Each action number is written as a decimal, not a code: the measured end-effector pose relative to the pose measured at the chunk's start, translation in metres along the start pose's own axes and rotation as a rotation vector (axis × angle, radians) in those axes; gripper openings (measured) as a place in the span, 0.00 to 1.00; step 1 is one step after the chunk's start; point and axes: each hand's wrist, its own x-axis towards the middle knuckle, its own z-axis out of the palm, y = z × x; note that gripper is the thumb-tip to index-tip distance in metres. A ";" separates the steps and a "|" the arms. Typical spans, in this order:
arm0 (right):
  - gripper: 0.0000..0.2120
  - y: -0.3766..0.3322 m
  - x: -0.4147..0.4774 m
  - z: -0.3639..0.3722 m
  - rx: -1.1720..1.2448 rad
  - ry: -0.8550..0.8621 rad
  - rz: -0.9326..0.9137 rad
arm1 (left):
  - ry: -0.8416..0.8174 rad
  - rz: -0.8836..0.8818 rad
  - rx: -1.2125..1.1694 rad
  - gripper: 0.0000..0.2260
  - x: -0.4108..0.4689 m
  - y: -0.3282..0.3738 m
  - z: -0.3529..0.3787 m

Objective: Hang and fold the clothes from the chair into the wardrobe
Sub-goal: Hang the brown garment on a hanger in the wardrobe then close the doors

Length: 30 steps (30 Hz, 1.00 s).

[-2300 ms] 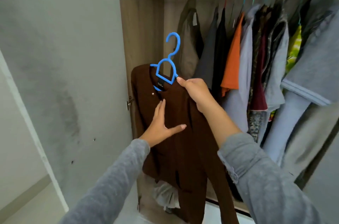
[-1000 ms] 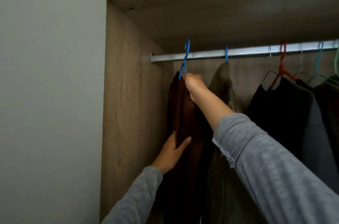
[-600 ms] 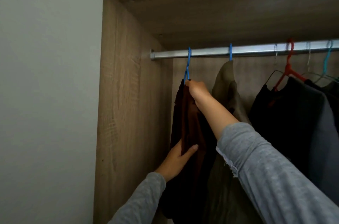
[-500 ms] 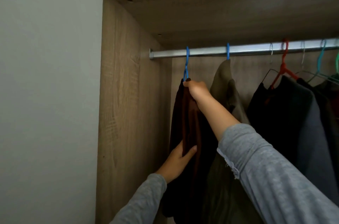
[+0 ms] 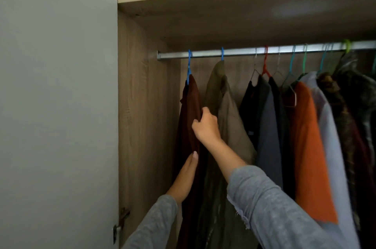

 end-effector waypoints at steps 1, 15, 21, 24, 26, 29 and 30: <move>0.19 0.005 -0.018 -0.006 -0.004 -0.017 0.010 | 0.013 -0.026 -0.002 0.37 -0.019 0.001 0.007; 0.08 0.033 -0.211 -0.126 0.019 -0.015 0.115 | 0.033 -0.045 0.205 0.21 -0.205 0.034 0.101; 0.09 0.028 -0.279 -0.209 -0.058 0.124 0.163 | -0.125 -0.001 0.208 0.17 -0.257 0.073 0.150; 0.08 0.029 -0.313 -0.249 -0.091 0.204 0.224 | -0.207 -0.004 0.179 0.15 -0.279 0.084 0.175; 0.07 0.030 -0.343 -0.280 -0.135 0.240 0.255 | -0.299 -0.026 0.131 0.20 -0.301 0.089 0.200; 0.06 0.031 -0.384 -0.322 -0.199 0.270 0.318 | -0.386 -0.043 0.061 0.18 -0.336 0.094 0.237; 0.07 0.031 -0.397 -0.337 -0.218 0.296 0.335 | -0.404 -0.045 0.040 0.15 -0.347 0.097 0.248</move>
